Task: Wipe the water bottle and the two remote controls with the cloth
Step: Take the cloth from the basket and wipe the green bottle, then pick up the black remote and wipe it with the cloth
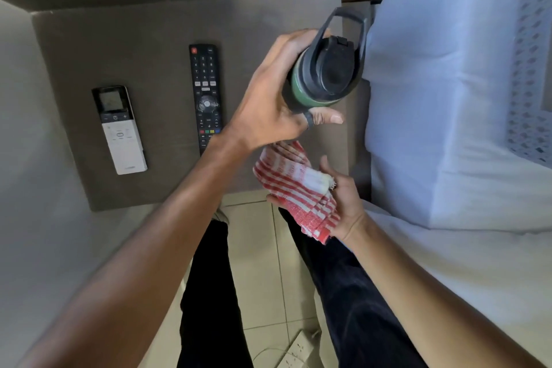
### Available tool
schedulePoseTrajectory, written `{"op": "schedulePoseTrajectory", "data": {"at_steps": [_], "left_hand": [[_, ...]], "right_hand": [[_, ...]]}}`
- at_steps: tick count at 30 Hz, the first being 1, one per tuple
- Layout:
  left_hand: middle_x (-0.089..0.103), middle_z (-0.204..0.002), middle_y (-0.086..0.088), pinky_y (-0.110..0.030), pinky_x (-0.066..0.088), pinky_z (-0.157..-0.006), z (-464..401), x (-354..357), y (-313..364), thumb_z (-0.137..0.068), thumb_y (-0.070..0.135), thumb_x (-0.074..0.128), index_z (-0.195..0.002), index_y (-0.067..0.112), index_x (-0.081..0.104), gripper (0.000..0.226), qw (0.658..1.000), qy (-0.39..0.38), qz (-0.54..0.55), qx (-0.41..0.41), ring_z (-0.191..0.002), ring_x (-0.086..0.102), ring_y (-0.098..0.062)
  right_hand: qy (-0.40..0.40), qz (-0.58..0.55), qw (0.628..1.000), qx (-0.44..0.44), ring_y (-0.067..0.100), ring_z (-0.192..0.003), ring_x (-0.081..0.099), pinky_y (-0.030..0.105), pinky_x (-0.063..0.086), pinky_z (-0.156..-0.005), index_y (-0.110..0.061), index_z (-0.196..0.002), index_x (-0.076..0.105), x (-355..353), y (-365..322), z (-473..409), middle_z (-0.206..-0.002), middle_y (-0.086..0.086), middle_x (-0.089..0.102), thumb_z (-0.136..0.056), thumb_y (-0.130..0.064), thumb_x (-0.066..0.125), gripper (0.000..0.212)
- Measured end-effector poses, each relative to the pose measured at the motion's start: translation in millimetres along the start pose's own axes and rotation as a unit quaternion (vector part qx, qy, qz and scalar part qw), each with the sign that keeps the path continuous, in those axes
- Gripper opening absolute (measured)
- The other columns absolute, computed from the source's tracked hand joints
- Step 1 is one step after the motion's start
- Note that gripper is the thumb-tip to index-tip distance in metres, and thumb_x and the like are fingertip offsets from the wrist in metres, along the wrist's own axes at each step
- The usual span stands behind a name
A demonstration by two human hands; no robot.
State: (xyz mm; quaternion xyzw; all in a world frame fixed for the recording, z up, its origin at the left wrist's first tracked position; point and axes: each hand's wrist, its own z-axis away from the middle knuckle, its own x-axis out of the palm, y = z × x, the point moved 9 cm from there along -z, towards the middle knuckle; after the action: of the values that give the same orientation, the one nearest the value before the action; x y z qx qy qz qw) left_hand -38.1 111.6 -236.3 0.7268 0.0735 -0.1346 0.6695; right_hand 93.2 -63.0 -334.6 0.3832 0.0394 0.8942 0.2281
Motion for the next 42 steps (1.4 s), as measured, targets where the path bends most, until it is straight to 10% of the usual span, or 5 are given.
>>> {"op": "schedulePoseTrajectory", "data": {"at_steps": [9, 15, 26, 35, 42], "left_hand": [[0.033, -0.168, -0.022, -0.058, 0.031, -0.128, 33, -16, -19, -0.075, 0.06, 0.088, -0.162, -0.002, 0.026, 0.123, 0.998, 0.0, -0.012, -0.062, -0.159, 0.03, -0.035], [0.052, -0.152, -0.017, -0.052, 0.047, -0.117, 123, -81, -86, -0.099, 0.035, 0.069, -0.153, 0.003, 0.044, 0.067, 0.899, 0.298, -0.044, -0.318, -0.142, 0.053, -0.026], [0.068, -0.111, -0.02, -0.04, 0.063, -0.075, 155, -79, -149, -0.067, 0.013, 0.08, -0.109, 0.001, 0.065, 0.046, 0.857, 0.146, -0.123, -0.478, -0.089, 0.072, -0.038], [0.078, -0.076, 0.013, -0.027, 0.061, -0.053, 192, -74, -90, -0.072, -0.007, 0.07, -0.096, 0.025, 0.066, 0.04, 0.902, 0.176, 0.16, -0.36, -0.065, 0.072, -0.005], [0.071, -0.065, -0.002, -0.024, 0.052, -0.039, 181, -91, -79, -0.065, -0.019, 0.077, -0.088, -0.001, 0.069, 0.03, 0.917, 0.178, 0.1, -0.343, -0.043, 0.065, -0.009]], "right_hand": [[0.015, 0.073, 0.997, -0.026, 0.035, -0.136, 0.061, 0.048, 0.049, -0.119, -0.004, -0.143, 0.061, -1, -9, -28, -0.147, 0.02, 0.063, -0.104, -0.053, 0.05, 0.063], [0.07, 0.114, 0.991, -0.03, 0.03, -0.12, 0.069, 0.042, 0.058, -0.105, -0.011, -0.143, 0.062, -12, -12, -39, -0.134, 0.013, 0.07, -0.098, -0.061, 0.057, 0.067], [0.12, 0.276, 0.942, -0.149, 0.022, -0.099, 0.079, 0.034, 0.066, -0.078, -0.011, -0.139, 0.063, 25, -11, -33, -0.113, 0.004, 0.082, -0.075, -0.013, 0.082, 0.067], [0.029, 0.829, 0.318, -0.46, 0.04, -0.16, 0.026, 0.058, 0.035, -0.127, -0.005, -0.154, 0.047, 184, 27, -37, -0.167, 0.021, 0.041, -0.103, -0.018, 0.06, 0.055], [0.085, 0.841, 0.2, -0.496, 0.042, -0.115, 0.062, 0.038, 0.05, -0.1, -0.01, -0.132, 0.072, 220, 17, -55, -0.143, 0.019, 0.065, -0.098, -0.022, 0.071, 0.036]]}}
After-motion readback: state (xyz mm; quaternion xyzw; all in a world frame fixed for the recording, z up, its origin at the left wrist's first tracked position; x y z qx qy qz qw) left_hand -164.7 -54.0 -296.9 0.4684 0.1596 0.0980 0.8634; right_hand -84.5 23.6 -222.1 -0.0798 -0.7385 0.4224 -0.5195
